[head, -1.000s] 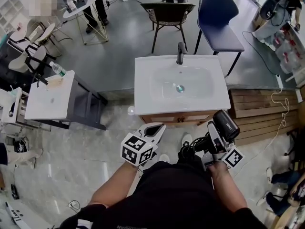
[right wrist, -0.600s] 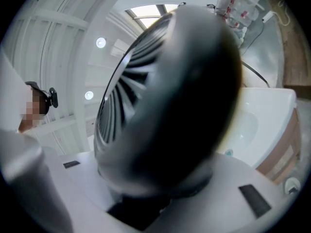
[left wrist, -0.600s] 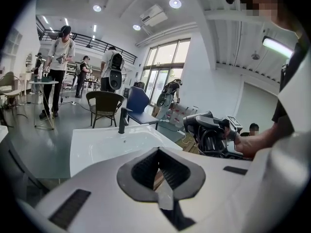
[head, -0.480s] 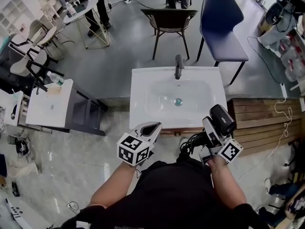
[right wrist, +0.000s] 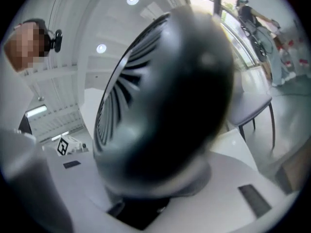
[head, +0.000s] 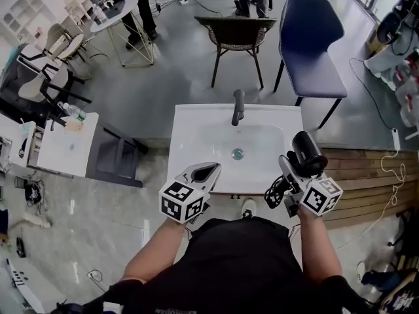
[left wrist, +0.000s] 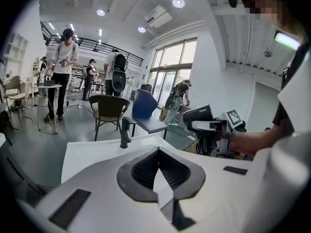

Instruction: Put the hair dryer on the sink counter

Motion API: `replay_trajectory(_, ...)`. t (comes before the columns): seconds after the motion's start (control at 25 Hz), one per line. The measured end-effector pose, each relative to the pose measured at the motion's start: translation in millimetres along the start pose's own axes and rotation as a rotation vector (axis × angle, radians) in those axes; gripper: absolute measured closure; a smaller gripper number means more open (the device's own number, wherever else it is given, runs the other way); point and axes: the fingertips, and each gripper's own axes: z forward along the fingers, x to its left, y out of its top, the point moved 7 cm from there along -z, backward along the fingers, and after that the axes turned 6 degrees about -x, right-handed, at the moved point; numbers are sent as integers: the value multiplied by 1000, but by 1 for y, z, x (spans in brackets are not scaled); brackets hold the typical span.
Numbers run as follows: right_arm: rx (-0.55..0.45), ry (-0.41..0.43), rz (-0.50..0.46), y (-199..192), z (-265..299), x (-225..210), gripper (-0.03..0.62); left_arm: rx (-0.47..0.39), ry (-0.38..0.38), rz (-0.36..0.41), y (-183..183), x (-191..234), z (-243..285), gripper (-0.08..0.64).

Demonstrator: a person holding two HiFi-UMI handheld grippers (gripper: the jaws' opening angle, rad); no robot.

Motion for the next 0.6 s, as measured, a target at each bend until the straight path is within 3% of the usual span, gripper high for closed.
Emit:
replay_trajectory(0.32,436,27,-672,-9,55,-60,451,-10,88,-11,17,-4,38,560)
replay_trajectory(0.6,669,97,-1002,-33,114,-96,456,26,154,-33,9,-2,35,560)
